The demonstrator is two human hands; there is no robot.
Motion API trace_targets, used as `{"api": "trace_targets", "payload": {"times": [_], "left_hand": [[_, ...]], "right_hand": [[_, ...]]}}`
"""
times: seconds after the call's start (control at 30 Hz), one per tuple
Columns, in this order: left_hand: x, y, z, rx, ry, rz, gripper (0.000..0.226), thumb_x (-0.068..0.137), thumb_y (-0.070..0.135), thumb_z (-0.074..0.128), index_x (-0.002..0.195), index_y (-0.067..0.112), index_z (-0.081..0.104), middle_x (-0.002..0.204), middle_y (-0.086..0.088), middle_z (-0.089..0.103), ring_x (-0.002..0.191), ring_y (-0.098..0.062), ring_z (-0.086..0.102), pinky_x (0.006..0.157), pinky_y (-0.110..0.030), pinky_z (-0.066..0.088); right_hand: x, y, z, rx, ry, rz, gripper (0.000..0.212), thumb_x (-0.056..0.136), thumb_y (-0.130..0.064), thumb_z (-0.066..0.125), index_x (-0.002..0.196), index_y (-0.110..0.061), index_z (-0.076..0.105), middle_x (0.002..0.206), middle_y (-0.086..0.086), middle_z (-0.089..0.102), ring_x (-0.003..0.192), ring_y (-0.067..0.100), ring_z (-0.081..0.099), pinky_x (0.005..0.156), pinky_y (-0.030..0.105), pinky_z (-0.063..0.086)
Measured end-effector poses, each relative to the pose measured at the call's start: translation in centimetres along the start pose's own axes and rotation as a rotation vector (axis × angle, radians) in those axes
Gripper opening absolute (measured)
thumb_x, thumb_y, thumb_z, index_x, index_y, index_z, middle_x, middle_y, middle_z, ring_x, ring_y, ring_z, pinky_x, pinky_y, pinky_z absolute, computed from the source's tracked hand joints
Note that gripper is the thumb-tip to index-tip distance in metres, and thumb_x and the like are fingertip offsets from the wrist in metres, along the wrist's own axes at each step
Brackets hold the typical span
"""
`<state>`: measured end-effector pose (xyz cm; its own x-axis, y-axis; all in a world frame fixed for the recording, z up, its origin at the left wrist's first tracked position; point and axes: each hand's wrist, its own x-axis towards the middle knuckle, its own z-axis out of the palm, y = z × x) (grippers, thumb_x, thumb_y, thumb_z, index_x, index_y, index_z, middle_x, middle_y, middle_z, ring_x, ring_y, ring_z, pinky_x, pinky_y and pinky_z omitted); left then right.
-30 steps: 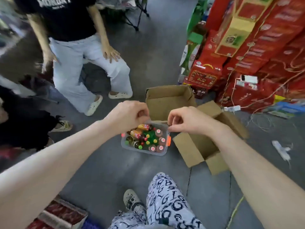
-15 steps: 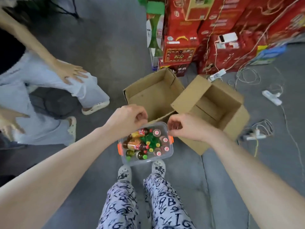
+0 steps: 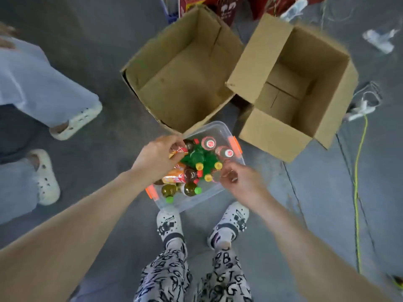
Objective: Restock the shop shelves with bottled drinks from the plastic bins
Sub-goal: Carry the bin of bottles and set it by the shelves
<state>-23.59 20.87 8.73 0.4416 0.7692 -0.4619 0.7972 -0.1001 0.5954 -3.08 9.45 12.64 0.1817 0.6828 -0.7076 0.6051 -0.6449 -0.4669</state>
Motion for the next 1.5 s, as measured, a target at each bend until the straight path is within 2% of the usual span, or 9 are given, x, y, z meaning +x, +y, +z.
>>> {"api": "trace_targets", "payload": {"times": [0.33, 0.43, 0.53, 0.63, 0.8, 0.93, 1.13, 1.3, 1.5], "left_hand": [[5.4, -10.9, 11.6, 0.091, -0.034, -0.114, 0.051, 0.095, 0.028, 0.062, 0.143, 0.023, 0.044, 0.141, -0.003, 0.048, 0.112, -0.025, 0.060, 0.081, -0.030, 0.044], [7.5, -12.8, 13.3, 0.125, -0.019, -0.108, 0.057, 0.096, 0.025, 0.059, 0.148, 0.022, 0.035, 0.150, -0.005, 0.038, 0.130, -0.028, 0.047, 0.096, -0.038, 0.046], [9.3, -13.8, 14.5, 0.161, -0.025, -0.119, 0.066, 0.096, 0.026, 0.059, 0.153, 0.020, 0.024, 0.158, -0.009, 0.026, 0.145, -0.031, 0.027, 0.116, -0.046, 0.030], [10.5, -14.1, 15.0, 0.219, -0.048, -0.154, 0.069, 0.097, 0.032, 0.057, 0.153, 0.020, 0.019, 0.156, -0.011, 0.030, 0.144, -0.033, 0.026, 0.119, -0.050, 0.024], [11.2, -13.8, 15.2, 0.245, -0.029, -0.212, 0.061, 0.098, 0.037, 0.053, 0.151, 0.021, 0.025, 0.145, -0.013, 0.042, 0.133, -0.034, 0.040, 0.107, -0.049, 0.037], [10.3, -13.6, 15.9, 0.235, -0.054, -0.300, 0.061, 0.097, 0.041, 0.054, 0.149, 0.026, 0.026, 0.139, -0.014, 0.044, 0.127, -0.034, 0.044, 0.101, -0.049, 0.042], [5.3, -13.9, 18.9, 0.096, -0.128, -0.490, 0.057, 0.096, 0.047, 0.054, 0.143, 0.023, 0.032, 0.124, -0.019, 0.050, 0.112, -0.038, 0.053, 0.092, -0.046, 0.044], [1.6, -13.1, 22.7, 0.023, -0.212, -0.556, 0.039, 0.098, 0.049, 0.048, 0.115, 0.016, 0.037, 0.105, -0.015, 0.061, 0.088, -0.033, 0.055, 0.076, -0.038, 0.043], [2.8, -12.0, 25.6, -0.132, -0.005, -0.544, 0.030, 0.099, 0.042, 0.049, 0.103, 0.014, 0.039, 0.096, -0.007, 0.054, 0.084, -0.027, 0.053, 0.071, -0.034, 0.035]], "right_hand": [[8.6, 9.5, 13.2, 0.133, 0.023, 0.578, 0.025, 0.097, -0.026, 0.054, 0.108, -0.006, 0.066, 0.111, 0.013, 0.070, 0.107, 0.034, 0.065, 0.091, 0.033, 0.050], [10.8, 11.6, 16.2, 0.455, 0.026, 0.787, 0.015, 0.098, -0.019, 0.053, 0.102, -0.006, 0.060, 0.098, 0.011, 0.062, 0.089, 0.030, 0.066, 0.082, 0.040, 0.060], [12.8, 12.8, 18.9, 0.748, -0.030, 0.894, 0.023, 0.098, -0.013, 0.052, 0.119, -0.006, 0.058, 0.119, 0.018, 0.061, 0.090, 0.023, 0.059, 0.068, 0.031, 0.055], [13.9, 13.2, 20.4, 0.991, -0.011, 0.995, 0.009, 0.099, -0.004, 0.049, 0.096, -0.010, 0.056, 0.107, 0.018, 0.062, 0.083, 0.022, 0.059, 0.084, 0.036, 0.054], [13.3, 14.7, 21.1, 1.158, 0.002, 1.007, 0.016, 0.105, -0.011, 0.049, 0.112, 0.003, 0.054, 0.102, 0.021, 0.065, 0.116, 0.033, 0.063, 0.108, 0.044, 0.047], [13.0, 16.0, 21.4, 1.073, 0.020, 0.922, 0.034, 0.101, -0.020, 0.059, 0.126, 0.002, 0.049, 0.086, 0.011, 0.053, 0.085, 0.020, 0.060, 0.103, 0.044, 0.052], [12.7, 19.9, 18.8, 0.733, 0.081, 0.858, 0.014, 0.105, -0.015, 0.050, 0.114, -0.004, 0.048, 0.104, 0.017, 0.059, 0.099, 0.026, 0.060, 0.096, 0.042, 0.052], [12.7, 23.3, 16.2, 0.470, 0.220, 0.700, 0.014, 0.100, -0.017, 0.056, 0.097, -0.013, 0.043, 0.081, 0.009, 0.049, 0.062, 0.019, 0.045, 0.058, 0.031, 0.040], [13.0, 25.8, 16.5, 0.410, 0.242, 0.619, 0.016, 0.101, -0.025, 0.055, 0.101, -0.012, 0.046, 0.078, -0.001, 0.049, 0.071, 0.019, 0.049, 0.070, 0.035, 0.043]]}}
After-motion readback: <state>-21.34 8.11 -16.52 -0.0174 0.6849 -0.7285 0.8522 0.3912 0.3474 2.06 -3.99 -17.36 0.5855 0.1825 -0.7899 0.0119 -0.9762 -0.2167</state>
